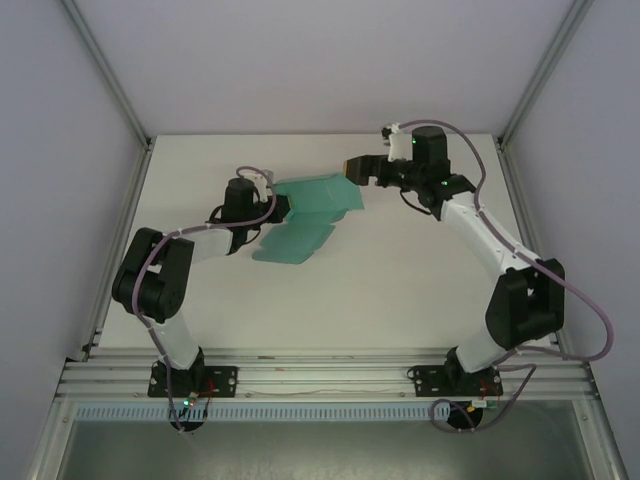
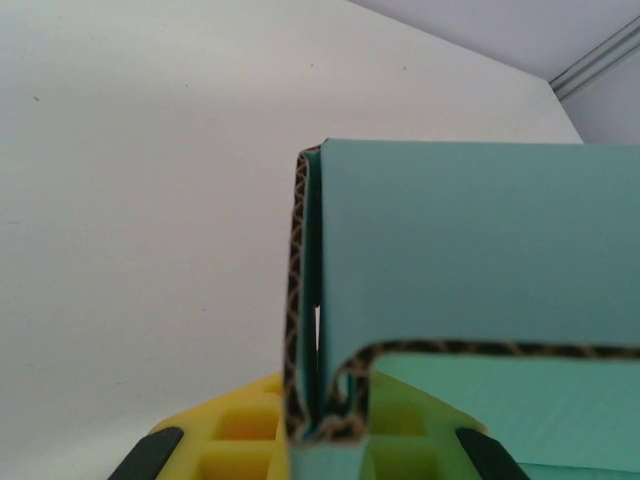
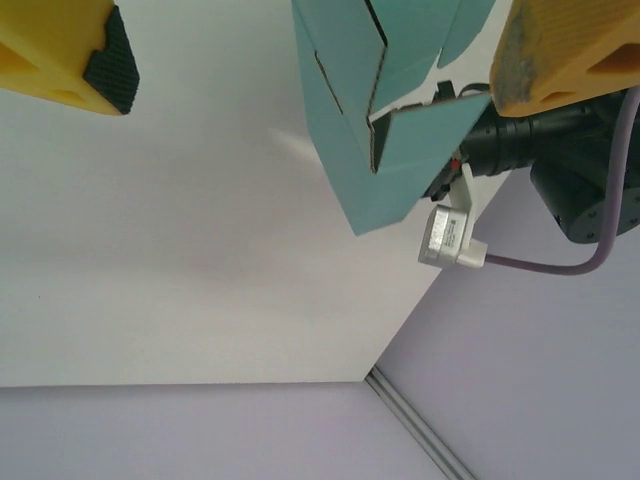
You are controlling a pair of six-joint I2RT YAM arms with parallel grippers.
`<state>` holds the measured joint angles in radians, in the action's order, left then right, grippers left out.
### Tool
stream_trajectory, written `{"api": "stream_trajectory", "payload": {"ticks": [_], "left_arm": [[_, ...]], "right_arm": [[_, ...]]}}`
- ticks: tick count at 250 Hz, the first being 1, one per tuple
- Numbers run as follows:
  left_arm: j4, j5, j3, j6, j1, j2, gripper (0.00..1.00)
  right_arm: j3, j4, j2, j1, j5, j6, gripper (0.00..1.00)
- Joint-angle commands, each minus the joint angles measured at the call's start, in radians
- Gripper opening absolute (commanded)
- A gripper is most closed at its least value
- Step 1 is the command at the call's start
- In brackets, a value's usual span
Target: Assemble paper box
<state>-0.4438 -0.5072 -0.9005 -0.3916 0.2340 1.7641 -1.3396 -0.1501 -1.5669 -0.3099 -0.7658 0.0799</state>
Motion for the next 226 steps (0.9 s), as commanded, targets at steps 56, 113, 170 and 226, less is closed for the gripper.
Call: {"api": "stream_trajectory", "payload": {"ticks": [56, 113, 170, 226], "left_arm": [[0.023, 0.031, -0.012, 0.015, 0.006, -0.042, 0.00], [0.037, 0.039, -0.023, -0.004, 0.007, -0.046, 0.00], [0.039, 0.065, -0.027, -0.010, 0.010, -0.046, 0.00], [0.077, 0.153, -0.019, -0.002, 0.010, -0.069, 0.00]], "right_arm": [[-0.085, -0.101, -0.134, -0.124, 0.241, -0.117, 1.00], [-0.070, -0.091, -0.166, -0.187, 0.381, -0.128, 1.00], [-0.002, 0.084, -0.165, -0.242, 0.674, -0.089, 1.00], [0.098, 0.078, -0.034, -0.247, 0.769, -0.108, 1.00]]}}
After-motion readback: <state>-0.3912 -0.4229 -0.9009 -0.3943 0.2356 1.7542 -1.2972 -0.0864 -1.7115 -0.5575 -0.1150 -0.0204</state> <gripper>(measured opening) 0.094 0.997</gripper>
